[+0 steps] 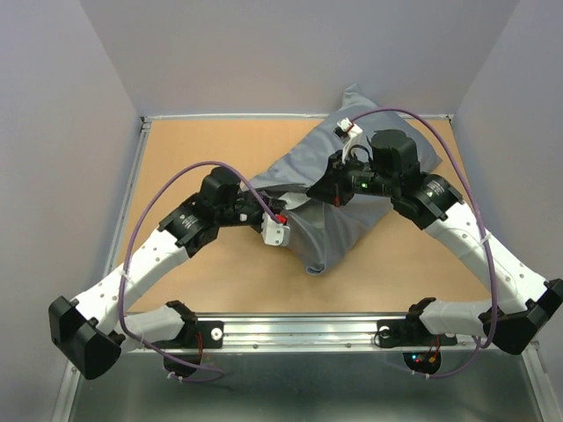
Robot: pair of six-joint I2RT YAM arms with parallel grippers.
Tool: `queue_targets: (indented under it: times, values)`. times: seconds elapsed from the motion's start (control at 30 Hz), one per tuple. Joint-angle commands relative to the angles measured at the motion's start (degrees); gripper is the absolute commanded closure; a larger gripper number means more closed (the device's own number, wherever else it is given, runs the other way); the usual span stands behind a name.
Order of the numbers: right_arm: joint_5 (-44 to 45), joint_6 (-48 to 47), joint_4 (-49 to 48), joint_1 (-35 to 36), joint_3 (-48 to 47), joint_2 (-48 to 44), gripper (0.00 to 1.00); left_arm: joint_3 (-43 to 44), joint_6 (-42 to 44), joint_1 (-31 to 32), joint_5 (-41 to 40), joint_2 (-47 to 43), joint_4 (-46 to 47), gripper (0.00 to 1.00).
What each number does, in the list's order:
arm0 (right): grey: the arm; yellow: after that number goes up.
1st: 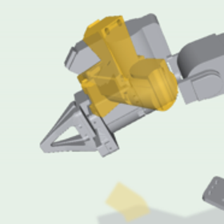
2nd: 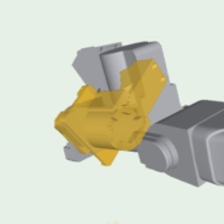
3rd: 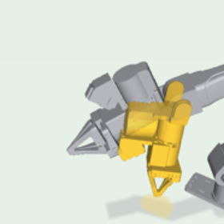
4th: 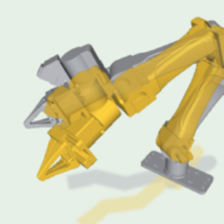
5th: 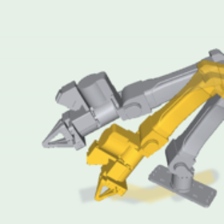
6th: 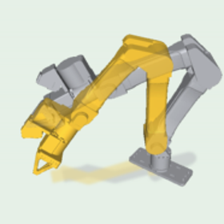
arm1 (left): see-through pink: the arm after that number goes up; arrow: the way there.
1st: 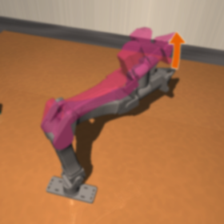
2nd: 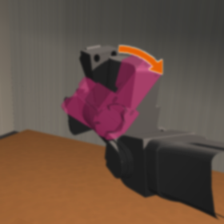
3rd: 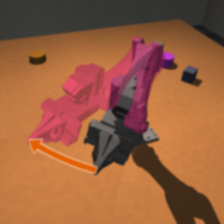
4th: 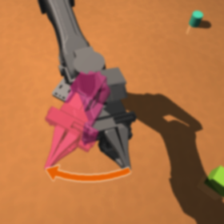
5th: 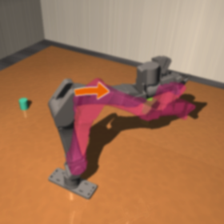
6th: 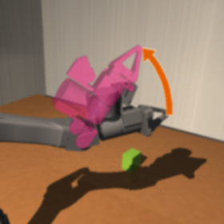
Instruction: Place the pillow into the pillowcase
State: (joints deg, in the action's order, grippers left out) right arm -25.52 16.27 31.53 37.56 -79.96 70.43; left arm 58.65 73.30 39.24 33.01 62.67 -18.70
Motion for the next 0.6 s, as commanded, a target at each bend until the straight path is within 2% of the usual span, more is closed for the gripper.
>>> queue_targets:
  times: [0.0, 0.03, 0.13, 0.17, 0.27, 0.37, 0.47, 0.5, 0.57]
  values:
    - [-0.8, 0.8, -3.2, -0.3, 0.1, -2.5, 1.00, -8.6, -10.1, 1.0, -10.0, 0.8, 22.4, 1.00]
    - [-0.8, 1.0, -3.1, -0.2, -0.8, -2.7, 0.99, -12.9, -11.1, 1.2, -12.5, 2.9, 31.6, 1.00]
    - [-0.5, 1.7, -3.2, -0.3, -2.0, -3.3, 0.99, -16.1, -10.6, 1.2, -19.8, 8.1, 41.8, 1.00]
    - [-0.7, 1.9, -3.2, -0.3, -2.5, -3.5, 0.99, -16.0, -11.8, 1.2, -23.6, 12.5, 46.9, 1.00]
    - [-0.8, 2.4, -3.2, -0.2, -2.0, -4.3, 0.99, -12.0, -15.0, 1.1, -28.3, 20.6, 51.2, 1.00]
    - [-0.1, 2.9, -3.2, -0.3, -0.9, -4.6, 0.99, -13.3, -14.4, 0.5, -28.5, 20.3, 54.5, 1.00]
    - [0.4, 3.8, -3.4, -0.3, 0.0, -3.5, 0.99, -18.8, -12.9, -1.1, -20.1, 11.8, 53.6, 0.72]
    - [0.3, 3.8, -3.5, -0.2, 0.2, -3.0, 0.99, -20.4, -12.4, -1.1, -19.1, 9.2, 52.8, 0.50]
    - [0.1, 4.3, -4.3, -0.3, 0.6, -1.4, 0.99, -23.3, -12.6, -1.5, -16.2, 0.6, 47.0, 0.33]
